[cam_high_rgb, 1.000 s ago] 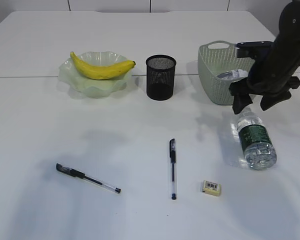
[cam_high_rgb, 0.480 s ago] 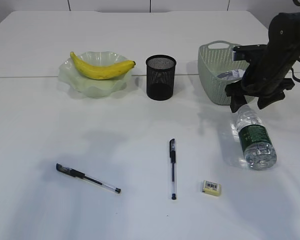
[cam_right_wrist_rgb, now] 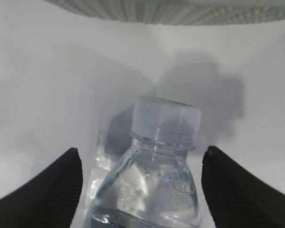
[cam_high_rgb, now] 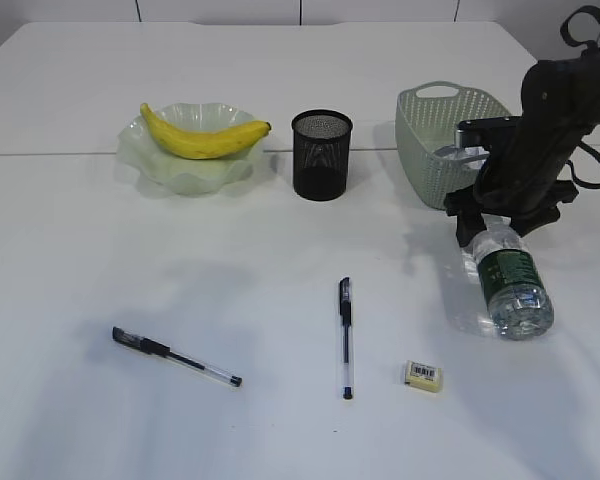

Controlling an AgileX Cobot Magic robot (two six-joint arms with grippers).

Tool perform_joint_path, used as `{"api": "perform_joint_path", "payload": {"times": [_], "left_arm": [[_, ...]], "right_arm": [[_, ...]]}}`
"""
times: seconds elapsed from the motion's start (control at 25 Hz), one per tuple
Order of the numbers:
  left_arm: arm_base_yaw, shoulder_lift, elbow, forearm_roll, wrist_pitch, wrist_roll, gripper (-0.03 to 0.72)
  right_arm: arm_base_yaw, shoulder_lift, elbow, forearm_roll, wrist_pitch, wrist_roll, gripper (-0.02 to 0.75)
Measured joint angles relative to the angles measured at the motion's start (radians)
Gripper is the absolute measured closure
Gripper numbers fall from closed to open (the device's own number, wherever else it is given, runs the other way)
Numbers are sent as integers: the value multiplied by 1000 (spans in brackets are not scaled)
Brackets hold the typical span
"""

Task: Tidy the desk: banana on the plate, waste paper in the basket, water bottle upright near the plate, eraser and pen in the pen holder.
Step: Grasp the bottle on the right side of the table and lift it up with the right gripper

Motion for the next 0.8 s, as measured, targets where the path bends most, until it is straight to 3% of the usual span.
{"api": "perform_joint_path", "payload": {"times": [0.32,0.8], "left_arm": [[0,0,0,-3,0,-1,253],[0,0,0,-8,19,-2,253]], "right_arm": [[0,12,0,-4,-2,2,164],[0,12,-2,-4,7,3,364]]}}
